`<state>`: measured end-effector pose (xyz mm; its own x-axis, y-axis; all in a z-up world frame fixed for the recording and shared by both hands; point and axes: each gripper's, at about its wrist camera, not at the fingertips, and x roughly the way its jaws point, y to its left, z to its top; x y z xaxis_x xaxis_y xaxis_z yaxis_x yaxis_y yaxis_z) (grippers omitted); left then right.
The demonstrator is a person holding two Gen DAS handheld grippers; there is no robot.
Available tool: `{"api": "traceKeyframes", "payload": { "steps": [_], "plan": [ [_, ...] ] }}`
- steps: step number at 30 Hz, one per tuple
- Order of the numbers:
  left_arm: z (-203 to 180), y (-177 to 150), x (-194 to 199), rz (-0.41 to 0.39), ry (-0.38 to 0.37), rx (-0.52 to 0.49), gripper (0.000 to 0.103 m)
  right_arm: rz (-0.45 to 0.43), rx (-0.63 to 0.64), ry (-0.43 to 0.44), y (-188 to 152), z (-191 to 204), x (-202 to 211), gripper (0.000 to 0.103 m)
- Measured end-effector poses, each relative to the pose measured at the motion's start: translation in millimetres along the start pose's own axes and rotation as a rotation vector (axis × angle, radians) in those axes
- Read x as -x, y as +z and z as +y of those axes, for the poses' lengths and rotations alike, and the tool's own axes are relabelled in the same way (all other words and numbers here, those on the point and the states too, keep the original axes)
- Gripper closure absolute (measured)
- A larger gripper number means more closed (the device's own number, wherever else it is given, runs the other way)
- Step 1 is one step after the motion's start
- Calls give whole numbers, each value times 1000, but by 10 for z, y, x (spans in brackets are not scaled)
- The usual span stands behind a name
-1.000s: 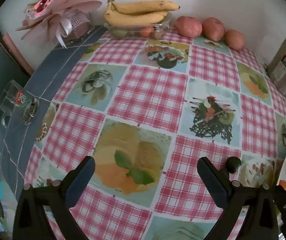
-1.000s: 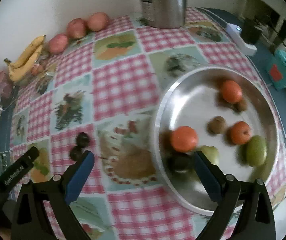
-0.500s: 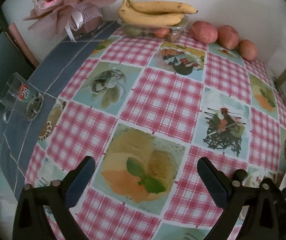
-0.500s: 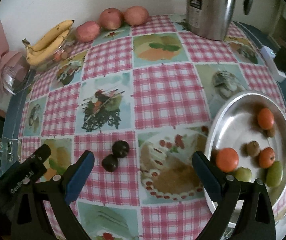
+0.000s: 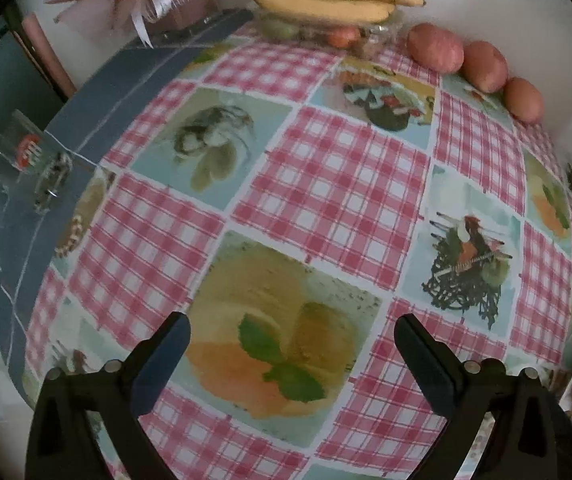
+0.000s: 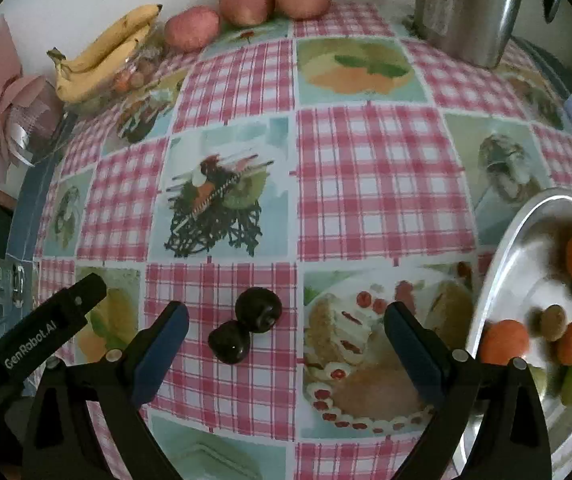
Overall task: Organize fruits
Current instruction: 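Lower the right gripper onto a dark plum and close it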
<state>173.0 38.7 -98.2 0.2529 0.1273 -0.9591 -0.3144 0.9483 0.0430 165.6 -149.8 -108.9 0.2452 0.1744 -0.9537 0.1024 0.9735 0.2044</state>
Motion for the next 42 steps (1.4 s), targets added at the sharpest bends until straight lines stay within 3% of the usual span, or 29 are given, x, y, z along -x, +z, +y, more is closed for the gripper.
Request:
{"api": "traceKeyframes", "payload": {
  "steps": [7,11,22,25,32,42],
  "plan": [
    [-22,-27,-145,45,-12,20,0,1,-2,20,-32,-25,-54,6],
    [-21,-29,-147,42,-17,30,0,-3,1,61,-22,24,-82,28],
    [-110,-10,-50,26,-30,18,0,-4,20,111,-22,103,-124,60],
    [-137,-22,0,21,-33,12,0,-5,15,117,-20,101,-126,61],
    [-169,-32,32,19,-42,6,0,-7,-14,123,-27,27,-104,74],
    [-181,-32,71,20,-67,14,0,-16,-44,154,-12,-11,-20,76]
  ]
}}
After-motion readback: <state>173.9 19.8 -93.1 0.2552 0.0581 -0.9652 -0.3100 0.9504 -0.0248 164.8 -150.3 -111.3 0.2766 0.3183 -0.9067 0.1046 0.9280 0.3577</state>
